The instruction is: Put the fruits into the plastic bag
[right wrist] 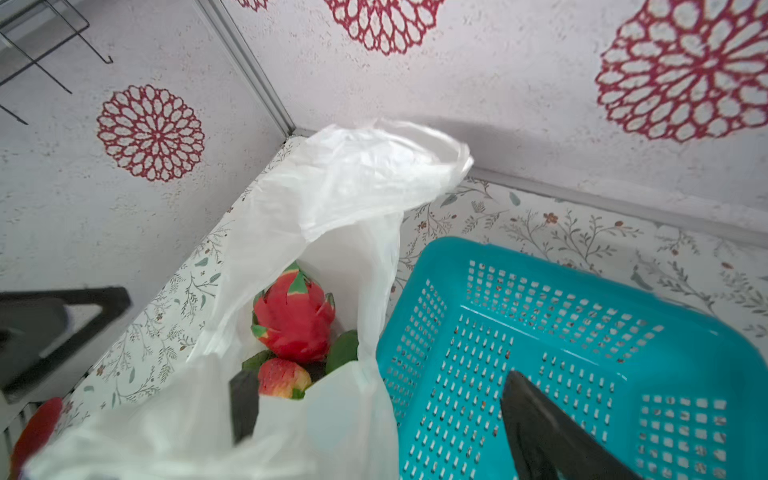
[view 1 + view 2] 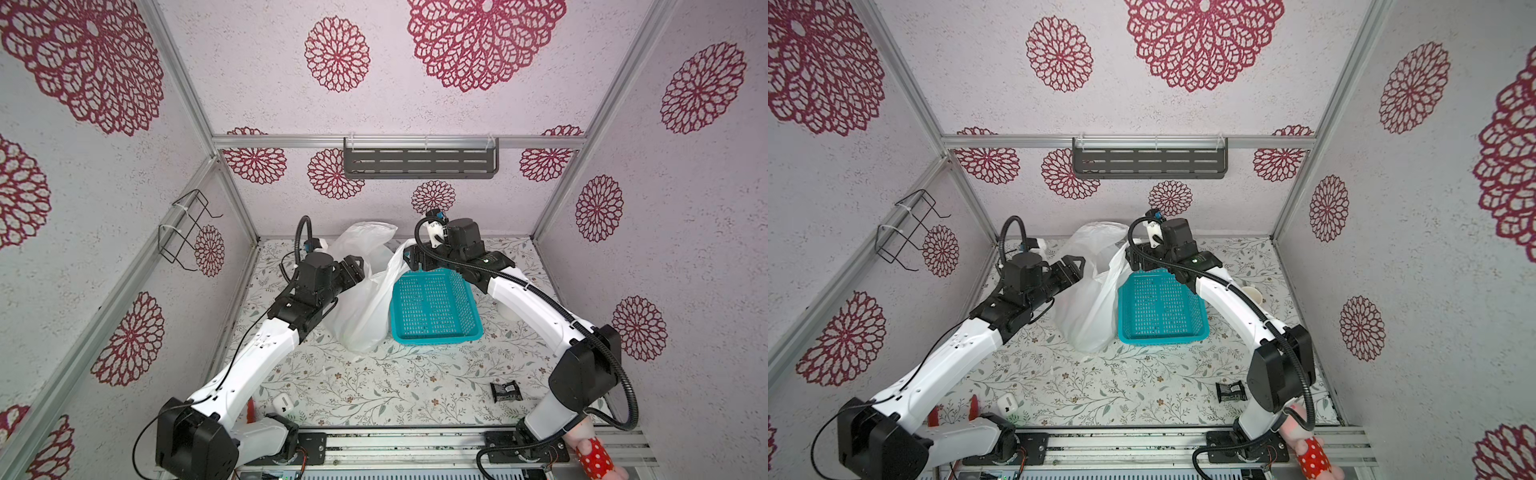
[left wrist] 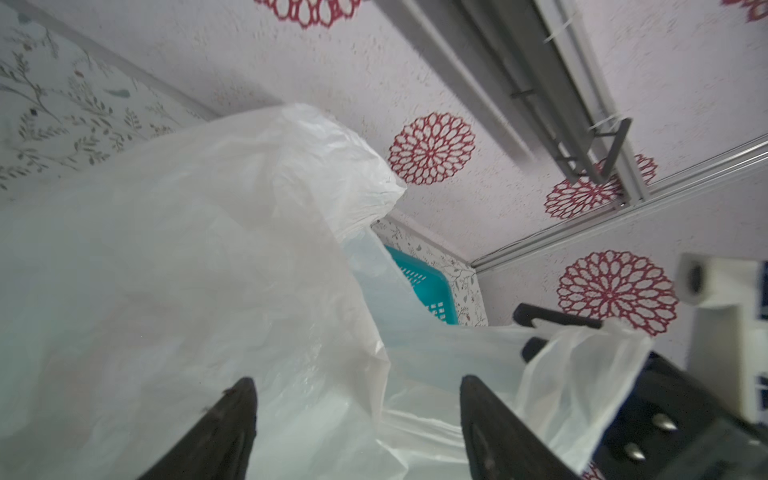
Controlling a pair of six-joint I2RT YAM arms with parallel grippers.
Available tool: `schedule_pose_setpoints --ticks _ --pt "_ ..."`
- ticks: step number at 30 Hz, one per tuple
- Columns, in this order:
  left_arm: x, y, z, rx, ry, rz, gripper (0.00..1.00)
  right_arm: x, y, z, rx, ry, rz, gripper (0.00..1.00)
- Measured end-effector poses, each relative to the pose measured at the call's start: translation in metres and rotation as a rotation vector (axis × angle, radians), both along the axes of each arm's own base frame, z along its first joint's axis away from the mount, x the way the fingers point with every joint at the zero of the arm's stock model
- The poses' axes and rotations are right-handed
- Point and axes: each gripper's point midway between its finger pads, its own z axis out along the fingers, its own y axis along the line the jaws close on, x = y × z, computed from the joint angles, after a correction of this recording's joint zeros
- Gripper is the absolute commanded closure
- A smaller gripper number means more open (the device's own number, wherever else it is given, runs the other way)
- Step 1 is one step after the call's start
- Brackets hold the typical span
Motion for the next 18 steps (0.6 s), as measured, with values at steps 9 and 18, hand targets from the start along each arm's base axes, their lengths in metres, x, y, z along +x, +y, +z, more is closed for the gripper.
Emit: schedule_pose_setpoints --ticks 9,18 --pt "-0.048 0.105 0.042 0.069 -0.119 0.412 0.15 -0.064 -0.053 -0.023 0.047 0.103 -0.049 0.01" --pt "-0.093 0.211 -0.028 0.303 0.108 0.835 0.02 -0.068 -0.183 -0.016 -0.032 -0.096 -0.607 0.01"
